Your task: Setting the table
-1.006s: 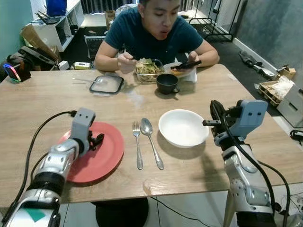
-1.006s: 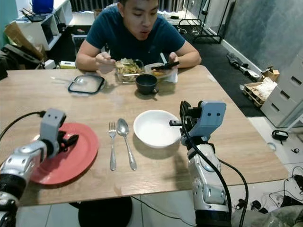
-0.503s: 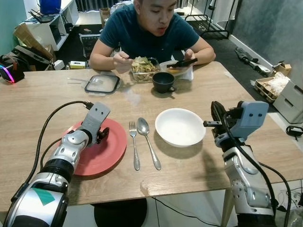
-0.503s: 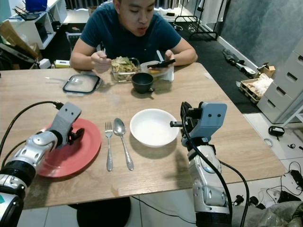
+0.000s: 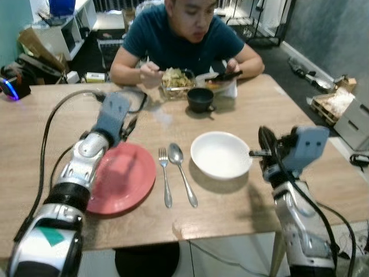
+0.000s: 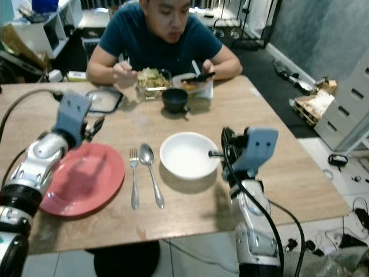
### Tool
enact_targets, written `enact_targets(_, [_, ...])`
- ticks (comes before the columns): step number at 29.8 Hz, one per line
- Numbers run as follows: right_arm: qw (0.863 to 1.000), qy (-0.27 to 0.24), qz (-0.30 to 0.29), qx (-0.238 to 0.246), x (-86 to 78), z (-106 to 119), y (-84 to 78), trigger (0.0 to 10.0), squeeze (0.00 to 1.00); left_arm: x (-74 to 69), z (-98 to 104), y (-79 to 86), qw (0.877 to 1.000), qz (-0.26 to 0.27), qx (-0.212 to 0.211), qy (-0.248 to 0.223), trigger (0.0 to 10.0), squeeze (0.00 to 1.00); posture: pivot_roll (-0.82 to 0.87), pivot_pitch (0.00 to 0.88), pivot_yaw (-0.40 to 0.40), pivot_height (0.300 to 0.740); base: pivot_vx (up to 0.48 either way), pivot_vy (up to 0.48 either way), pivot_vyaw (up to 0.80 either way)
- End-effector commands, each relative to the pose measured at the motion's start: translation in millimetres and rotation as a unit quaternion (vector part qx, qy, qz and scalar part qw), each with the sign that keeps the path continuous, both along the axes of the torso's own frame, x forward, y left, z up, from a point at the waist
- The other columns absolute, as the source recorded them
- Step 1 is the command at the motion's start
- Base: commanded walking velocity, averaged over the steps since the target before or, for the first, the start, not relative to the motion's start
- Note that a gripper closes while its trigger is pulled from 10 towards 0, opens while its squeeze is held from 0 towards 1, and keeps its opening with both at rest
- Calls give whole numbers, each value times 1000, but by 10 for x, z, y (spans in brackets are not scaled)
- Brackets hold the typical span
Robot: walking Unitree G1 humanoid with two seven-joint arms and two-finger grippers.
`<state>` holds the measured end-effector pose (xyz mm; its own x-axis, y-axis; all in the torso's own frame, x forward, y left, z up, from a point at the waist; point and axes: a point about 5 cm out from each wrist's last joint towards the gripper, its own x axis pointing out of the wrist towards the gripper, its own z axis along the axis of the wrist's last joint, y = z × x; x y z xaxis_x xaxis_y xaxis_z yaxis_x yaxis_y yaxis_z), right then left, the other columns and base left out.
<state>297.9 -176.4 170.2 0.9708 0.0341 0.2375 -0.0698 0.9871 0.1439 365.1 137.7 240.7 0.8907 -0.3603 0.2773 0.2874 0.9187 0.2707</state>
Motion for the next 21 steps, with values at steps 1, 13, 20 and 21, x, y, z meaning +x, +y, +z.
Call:
enact_targets(1, [1000, 13, -6, 1, -28, -75, -2, 10000, 0, -105, -124, -99, 999, -18, -8, 30, 10000, 0, 1, 0, 95, 740, 0, 0, 0])
enact_targets(13, [996, 65, -55, 2, -264, -418, -92, 10000, 0, -786, -572, -178, 996, -56, -2, 70, 10000, 0, -11, 0, 90, 740, 0, 0, 0])
enact_targets(20, [993, 68, -95, -7, -254, -457, -216, 10000, 0, -1042, -700, -45, 991, -35, 8, 129, 10000, 0, -3, 0, 82, 740, 0, 0, 0])
enact_targets(21, [993, 66, -93, -8, -242, -444, -210, 10000, 0, -1019, -695, -59, 991, -32, 7, 127, 10000, 0, -5, 0, 81, 740, 0, 0, 0])
